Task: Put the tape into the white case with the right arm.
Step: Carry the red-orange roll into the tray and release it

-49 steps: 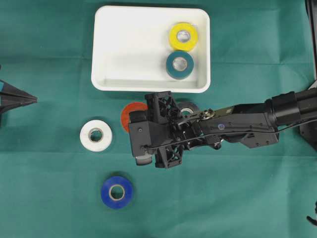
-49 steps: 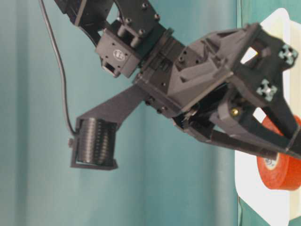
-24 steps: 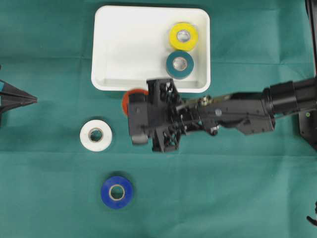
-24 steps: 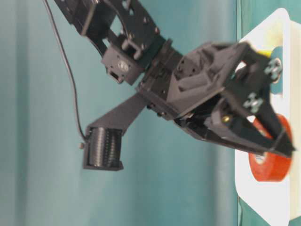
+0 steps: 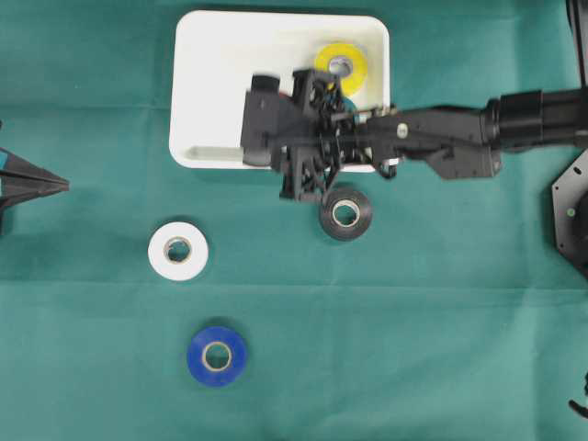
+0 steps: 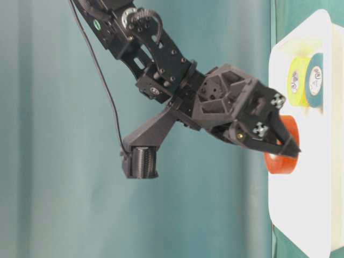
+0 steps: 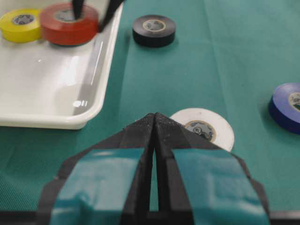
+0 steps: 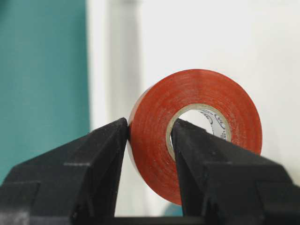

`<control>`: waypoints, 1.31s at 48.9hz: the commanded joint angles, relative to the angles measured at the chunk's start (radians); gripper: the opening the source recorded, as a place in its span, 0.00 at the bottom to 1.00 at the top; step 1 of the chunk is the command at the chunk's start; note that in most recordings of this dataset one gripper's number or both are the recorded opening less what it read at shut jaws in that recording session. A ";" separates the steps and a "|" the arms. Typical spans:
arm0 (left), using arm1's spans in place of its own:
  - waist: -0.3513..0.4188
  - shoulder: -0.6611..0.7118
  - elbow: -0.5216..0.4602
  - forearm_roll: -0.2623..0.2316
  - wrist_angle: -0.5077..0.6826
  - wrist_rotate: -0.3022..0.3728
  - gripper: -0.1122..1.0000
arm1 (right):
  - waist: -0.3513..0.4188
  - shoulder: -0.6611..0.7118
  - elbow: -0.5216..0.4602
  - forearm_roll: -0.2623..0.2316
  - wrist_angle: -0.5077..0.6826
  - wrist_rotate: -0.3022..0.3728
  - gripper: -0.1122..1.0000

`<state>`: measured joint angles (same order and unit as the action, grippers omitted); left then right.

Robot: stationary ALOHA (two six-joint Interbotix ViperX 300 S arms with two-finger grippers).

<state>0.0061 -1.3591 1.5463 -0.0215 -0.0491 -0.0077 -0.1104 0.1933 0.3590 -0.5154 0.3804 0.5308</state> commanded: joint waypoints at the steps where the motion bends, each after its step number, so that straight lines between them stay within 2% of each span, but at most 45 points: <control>1: 0.002 0.008 -0.012 -0.002 -0.003 0.000 0.10 | -0.014 -0.038 -0.011 -0.002 -0.003 0.002 0.13; 8: 0.002 0.008 -0.012 -0.002 -0.003 0.000 0.10 | -0.037 -0.021 -0.005 0.000 -0.011 0.003 0.13; 44: 0.002 0.008 -0.012 -0.002 -0.002 0.000 0.10 | -0.043 0.008 -0.005 0.000 -0.048 0.005 0.13; 46: 0.002 0.008 -0.012 -0.002 -0.002 0.000 0.10 | -0.043 0.008 -0.005 -0.002 -0.048 0.005 0.19; 50: 0.002 0.006 -0.012 -0.002 -0.002 0.000 0.10 | -0.043 0.008 -0.005 -0.002 -0.048 0.006 0.36; 56: 0.002 0.008 -0.012 -0.002 0.000 0.000 0.10 | -0.043 0.006 -0.003 -0.002 -0.048 0.006 0.70; 58: 0.002 0.008 -0.012 -0.002 0.000 -0.002 0.10 | -0.043 0.005 -0.003 0.000 -0.048 0.006 0.73; 64: 0.002 0.008 -0.012 -0.002 -0.002 -0.002 0.10 | -0.043 -0.011 0.000 0.000 -0.048 0.006 0.69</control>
<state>0.0061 -1.3591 1.5463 -0.0215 -0.0476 -0.0092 -0.1519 0.2209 0.3666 -0.5154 0.3390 0.5354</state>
